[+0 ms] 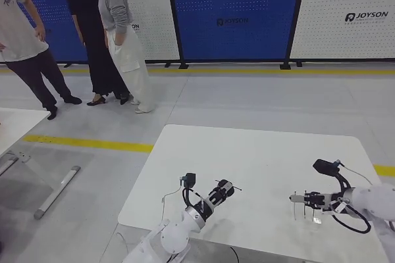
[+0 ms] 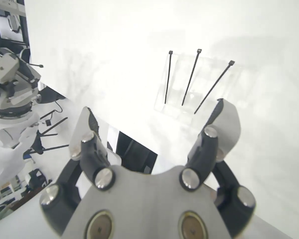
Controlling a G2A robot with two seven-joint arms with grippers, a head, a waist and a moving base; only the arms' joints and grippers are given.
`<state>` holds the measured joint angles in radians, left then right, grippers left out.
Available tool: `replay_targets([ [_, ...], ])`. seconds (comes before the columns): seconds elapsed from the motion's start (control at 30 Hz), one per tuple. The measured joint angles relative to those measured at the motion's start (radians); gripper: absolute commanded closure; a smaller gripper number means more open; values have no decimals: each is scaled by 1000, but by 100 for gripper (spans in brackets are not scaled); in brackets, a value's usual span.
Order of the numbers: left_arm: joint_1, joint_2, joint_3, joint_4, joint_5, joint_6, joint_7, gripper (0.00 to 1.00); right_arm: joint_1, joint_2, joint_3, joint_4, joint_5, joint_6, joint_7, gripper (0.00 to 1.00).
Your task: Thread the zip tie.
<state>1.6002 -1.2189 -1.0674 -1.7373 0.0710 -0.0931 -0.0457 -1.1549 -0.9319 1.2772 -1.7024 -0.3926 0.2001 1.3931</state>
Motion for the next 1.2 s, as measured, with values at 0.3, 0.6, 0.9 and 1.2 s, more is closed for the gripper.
replay_targets([
  [0.3,0,0,0,0,0,0,0,100,1,0,1,2,25,-4,-4,0],
  [0.6,0,0,0,0,0,0,0,100,24,-2,-48,21,-82,99,-54,0],
  [0.9,0,0,0,0,0,0,0,100,64,-2,-82,77,-102,85,-6,46],
  [1.2,0,0,0,0,0,0,0,100,91,-7,-119,115,-113,102,-8,53],
])
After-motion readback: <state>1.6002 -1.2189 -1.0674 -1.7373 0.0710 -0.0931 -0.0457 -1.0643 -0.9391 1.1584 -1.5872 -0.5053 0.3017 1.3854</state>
